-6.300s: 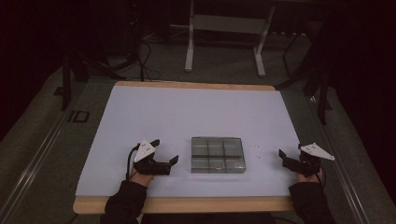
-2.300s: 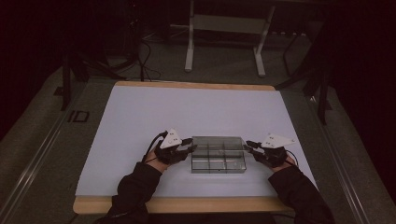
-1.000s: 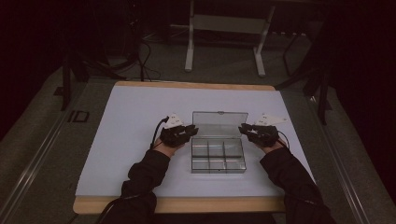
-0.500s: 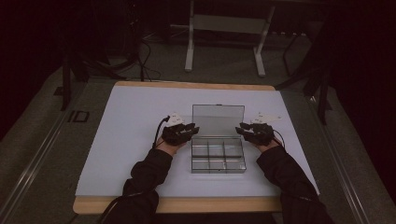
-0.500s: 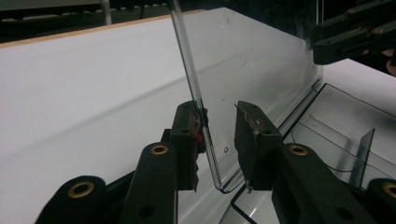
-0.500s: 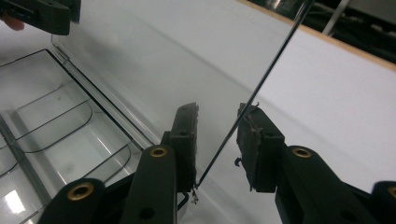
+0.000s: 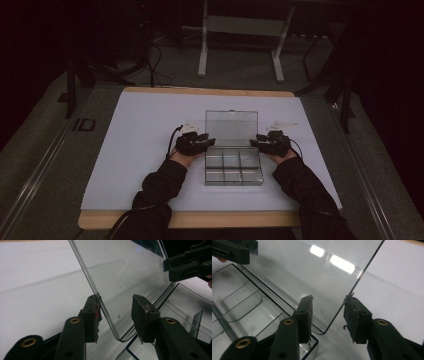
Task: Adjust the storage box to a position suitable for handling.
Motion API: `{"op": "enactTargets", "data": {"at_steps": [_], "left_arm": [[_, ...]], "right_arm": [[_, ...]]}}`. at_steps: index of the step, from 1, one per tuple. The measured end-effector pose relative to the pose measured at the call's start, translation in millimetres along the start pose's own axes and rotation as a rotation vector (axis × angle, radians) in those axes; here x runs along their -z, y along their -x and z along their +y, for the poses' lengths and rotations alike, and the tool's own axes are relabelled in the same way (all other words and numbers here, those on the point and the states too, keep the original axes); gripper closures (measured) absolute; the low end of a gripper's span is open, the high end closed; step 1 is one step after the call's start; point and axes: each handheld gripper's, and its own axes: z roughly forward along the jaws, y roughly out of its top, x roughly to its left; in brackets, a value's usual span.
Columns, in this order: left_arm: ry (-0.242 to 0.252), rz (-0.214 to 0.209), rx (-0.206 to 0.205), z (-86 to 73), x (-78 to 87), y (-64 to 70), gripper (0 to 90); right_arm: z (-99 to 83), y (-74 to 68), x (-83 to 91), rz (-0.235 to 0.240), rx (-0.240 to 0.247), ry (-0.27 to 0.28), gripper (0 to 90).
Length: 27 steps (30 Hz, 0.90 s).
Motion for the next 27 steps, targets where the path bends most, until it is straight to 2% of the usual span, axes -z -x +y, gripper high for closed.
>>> {"op": "enactTargets", "data": {"at_steps": [3, 7, 11, 13, 16, 20, 23, 25, 26, 27], "left_arm": [[-0.004, -0.004, 0.014, -0.3, -0.3, -0.5, 57.5], [-0.021, 0.007, 0.007, -0.5, -2.3, 1.9, 53.2], [-0.033, 0.021, 0.044, 0.6, -2.9, 4.1, 53.0], [-0.037, 0.025, 0.044, 1.2, -3.1, 4.6, 52.7], [-0.058, 0.024, 0.077, 2.9, -4.2, 3.8, 52.3], [-0.069, 0.030, 0.101, 3.8, -4.9, 4.0, 51.5], [-0.079, 0.038, 0.136, 4.4, -5.5, 4.4, 50.5], [-0.086, 0.045, 0.143, 4.6, -5.6, 4.2, 48.2], [-0.096, 0.078, 0.160, 4.7, -6.5, 4.4, 45.2], [-0.097, 0.070, 0.178, 4.1, -6.8, 2.9, 44.3]], "right_arm": [[0.5, -0.5, -0.2, -0.003, -0.015, -0.009, 58.5], [1.4, -2.1, -0.7, -0.020, -0.030, -0.021, 57.9], [1.6, -2.6, -0.6, -0.024, -0.042, -0.026, 57.9], [1.7, -2.7, -0.6, -0.024, -0.047, -0.027, 57.9], [2.1, -2.4, -1.2, -0.029, -0.066, -0.032, 57.2], [1.6, -2.6, -1.4, -0.033, -0.078, -0.032, 56.9], [0.6, -3.2, -1.4, -0.043, -0.068, -0.026, 56.9], [0.4, -3.6, -1.6, -0.047, -0.065, -0.027, 57.4], [0.5, -3.8, -2.0, -0.048, -0.068, -0.031, 57.6], [0.6, -4.0, -2.5, -0.050, -0.066, -0.034, 58.0]]}}
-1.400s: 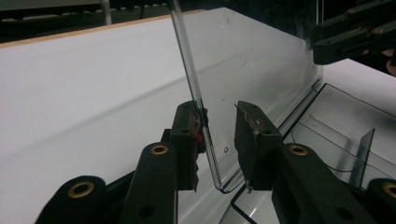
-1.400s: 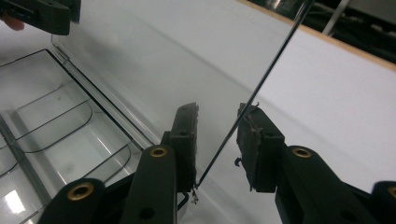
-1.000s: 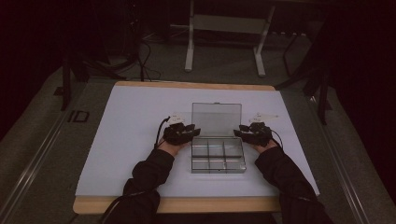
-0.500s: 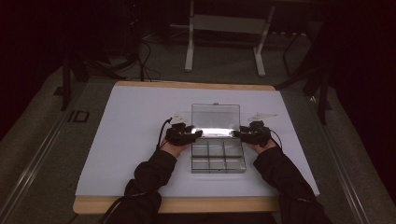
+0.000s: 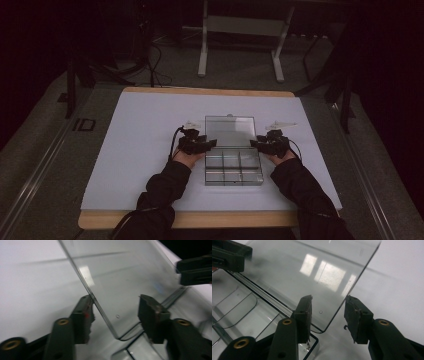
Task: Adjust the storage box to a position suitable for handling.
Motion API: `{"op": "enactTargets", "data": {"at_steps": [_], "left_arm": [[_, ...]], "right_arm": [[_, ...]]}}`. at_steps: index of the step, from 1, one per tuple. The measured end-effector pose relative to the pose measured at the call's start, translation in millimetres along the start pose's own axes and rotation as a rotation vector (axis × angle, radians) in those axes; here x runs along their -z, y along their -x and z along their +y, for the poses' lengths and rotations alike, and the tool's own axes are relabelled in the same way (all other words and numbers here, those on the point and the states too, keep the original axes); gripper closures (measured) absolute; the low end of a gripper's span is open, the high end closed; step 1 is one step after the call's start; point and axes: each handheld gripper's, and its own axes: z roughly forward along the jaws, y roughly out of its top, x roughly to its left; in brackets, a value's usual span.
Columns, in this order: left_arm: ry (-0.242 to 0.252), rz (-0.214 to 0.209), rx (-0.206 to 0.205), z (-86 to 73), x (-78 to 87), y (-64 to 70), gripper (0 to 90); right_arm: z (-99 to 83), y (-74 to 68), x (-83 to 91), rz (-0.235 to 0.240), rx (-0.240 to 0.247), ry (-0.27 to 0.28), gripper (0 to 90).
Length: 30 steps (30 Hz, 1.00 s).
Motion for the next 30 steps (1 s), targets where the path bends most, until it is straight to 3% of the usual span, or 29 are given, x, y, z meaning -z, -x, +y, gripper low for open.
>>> {"op": "enactTargets", "data": {"at_steps": [11, 12, 15, 16, 17, 19, 24, 26, 30], "left_arm": [[-0.009, 0.026, -0.013, 0.9, -2.3, 0.5, 42.7], [-0.002, 0.032, -0.038, 1.1, -0.7, 1.5, 42.4], [0.005, 0.013, -0.066, 1.2, 3.3, 2.7, 35.8], [0.005, 0.013, -0.066, 1.2, 3.3, 2.7, 29.2], [0.005, -0.021, -0.078, 0.9, 5.1, 1.9, 29.2], [0.011, -0.030, -0.102, -0.3, 8.9, 1.9, 15.7], [0.044, -0.027, -0.140, -3.9, 17.4, -0.6, 10.2], [0.062, -0.032, -0.137, -6.1, 22.4, -2.7, 3.5], [0.067, -0.056, -0.166, -12.9, 33.7, -5.4, 2.6]], "right_arm": [[0.8, -2.4, -3.4, -0.005, 0.002, -0.012, 59.0], [2.2, -3.1, -2.7, -0.011, 0.013, -0.021, 58.4], [4.1, -2.6, -2.0, -0.008, 0.028, -0.031, 55.2], [4.9, -2.4, -1.4, -0.003, 0.030, -0.035, 54.0], [4.9, -2.4, -1.4, -0.003, 0.030, -0.035, 54.0], [7.6, -2.1, 1.1, 0.004, 0.043, -0.039, 50.5], [10.8, -1.6, 4.7, 0.005, 0.057, -0.040, 50.2], [12.8, -1.0, 7.5, 0.015, 0.081, -0.057, 45.8], [12.4, 0.6, 10.0, 0.023, 0.094, -0.070, 42.3]]}}
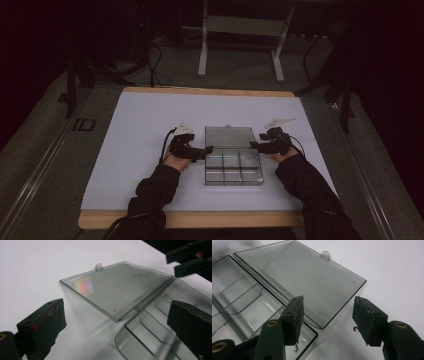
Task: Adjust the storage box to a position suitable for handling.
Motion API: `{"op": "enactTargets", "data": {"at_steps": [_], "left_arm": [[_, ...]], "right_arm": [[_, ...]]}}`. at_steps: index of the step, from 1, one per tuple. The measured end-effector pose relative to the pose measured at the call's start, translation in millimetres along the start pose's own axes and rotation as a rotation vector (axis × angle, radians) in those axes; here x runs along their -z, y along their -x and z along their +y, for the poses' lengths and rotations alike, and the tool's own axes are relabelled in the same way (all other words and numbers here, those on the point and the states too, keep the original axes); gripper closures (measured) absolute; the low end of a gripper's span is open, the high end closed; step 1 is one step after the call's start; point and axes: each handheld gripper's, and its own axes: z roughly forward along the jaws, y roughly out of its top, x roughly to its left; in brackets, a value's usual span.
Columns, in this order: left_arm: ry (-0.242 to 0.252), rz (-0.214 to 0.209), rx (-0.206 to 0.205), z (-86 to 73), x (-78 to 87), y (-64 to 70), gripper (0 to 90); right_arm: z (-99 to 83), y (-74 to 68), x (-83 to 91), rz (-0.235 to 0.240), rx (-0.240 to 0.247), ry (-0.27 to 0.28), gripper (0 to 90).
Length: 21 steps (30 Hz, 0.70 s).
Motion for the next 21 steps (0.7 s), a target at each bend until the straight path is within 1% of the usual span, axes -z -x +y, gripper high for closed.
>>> {"op": "enactTargets", "data": {"at_steps": [1, 3, 6, 8, 10, 11, 12, 14, 18, 20, 21], "left_arm": [[-0.003, -0.002, -0.013, -1.8, 2.9, 0.3, 2.6], [0.006, -0.003, -0.044, -6.0, 9.2, 1.7, 2.6], [0.017, -0.009, -0.060, -13.3, 18.2, 3.0, 2.6], [0.033, -0.007, -0.075, -18.8, 23.9, 4.5, 2.7], [0.035, -0.002, -0.092, -24.1, 28.6, 6.3, 2.7], [0.035, -0.002, -0.092, -24.1, 28.6, 6.3, 2.7], [0.042, -0.002, -0.105, -29.3, 31.9, 7.9, 2.7], [0.043, -0.014, -0.108, -36.1, 35.0, 10.0, 2.7], [0.053, -0.004, -0.135, -46.3, 38.7, 13.9, 2.7], [0.075, -0.013, -0.131, -49.3, 40.7, 14.3, 2.7], [0.087, -0.009, -0.128, -49.7, 42.1, 14.6, 2.7]], "right_arm": [[-0.4, 0.9, 0.9, -0.001, 0.000, -0.002, 44.0], [-1.3, 2.2, 2.5, -0.002, 0.004, -0.009, 46.4], [-2.7, 3.5, 4.7, -0.010, 0.021, -0.026, 47.9], [-4.2, 4.7, 6.6, -0.017, 0.028, -0.037, 48.7], [-6.0, 6.4, 9.1, -0.021, 0.036, -0.047, 49.7], [-6.0, 6.4, 9.1, -0.021, 0.036, -0.047, 49.7], [-7.0, 7.1, 10.3, -0.027, 0.038, -0.054, 49.8], [-10.1, 8.6, 13.8, -0.028, 0.053, -0.073, 51.5], [-14.7, 7.5, 16.4, -0.026, 0.093, -0.111, 52.4], [-17.3, 6.8, 16.9, -0.018, 0.123, -0.131, 53.0], [-18.6, 6.2, 17.2, -0.015, 0.135, -0.141, 53.3]]}}
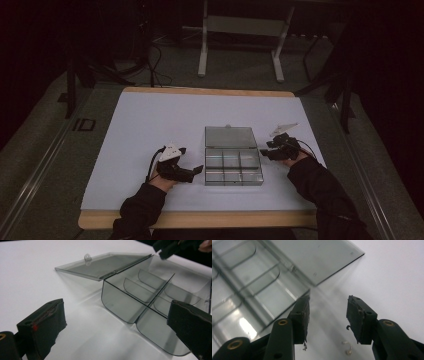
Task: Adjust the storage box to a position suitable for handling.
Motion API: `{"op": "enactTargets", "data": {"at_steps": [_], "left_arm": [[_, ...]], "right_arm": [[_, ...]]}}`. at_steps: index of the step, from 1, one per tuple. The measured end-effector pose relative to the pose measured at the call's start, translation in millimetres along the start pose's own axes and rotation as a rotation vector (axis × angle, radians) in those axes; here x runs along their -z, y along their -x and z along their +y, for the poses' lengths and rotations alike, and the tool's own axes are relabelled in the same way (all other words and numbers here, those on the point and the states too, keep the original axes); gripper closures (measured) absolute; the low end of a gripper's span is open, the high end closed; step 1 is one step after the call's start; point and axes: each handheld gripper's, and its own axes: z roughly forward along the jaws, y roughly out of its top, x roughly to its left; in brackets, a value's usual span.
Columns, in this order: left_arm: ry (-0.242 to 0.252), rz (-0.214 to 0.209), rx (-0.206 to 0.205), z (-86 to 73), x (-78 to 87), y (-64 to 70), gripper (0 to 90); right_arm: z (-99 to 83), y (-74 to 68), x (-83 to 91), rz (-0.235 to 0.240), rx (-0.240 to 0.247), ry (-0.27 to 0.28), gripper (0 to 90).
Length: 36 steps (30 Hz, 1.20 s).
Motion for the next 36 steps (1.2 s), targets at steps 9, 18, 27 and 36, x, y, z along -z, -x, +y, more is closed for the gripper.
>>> {"op": "enactTargets", "data": {"at_steps": [9, 18, 27, 36], "left_arm": [[0.037, -0.025, -0.001, -2.7, 3.5, 0.4, 2.7], [0.043, -0.029, 0.015, -3.0, 3.7, -0.9, 2.7], [0.039, -0.032, -0.011, -3.0, 3.4, 0.9, 2.7], [0.039, -0.032, -0.010, -3.1, 3.4, 0.8, 2.7]], "right_arm": [[-9.9, -5.0, -0.1, 0.083, 0.090, -0.097, 55.1], [-12.3, -13.7, 4.3, 0.164, 0.203, -0.171, 56.6], [-14.1, -25.0, 3.5, 0.234, 0.289, -0.305, 57.4], [-13.2, -29.6, 6.5, 0.247, 0.364, -0.396, 60.7]]}}
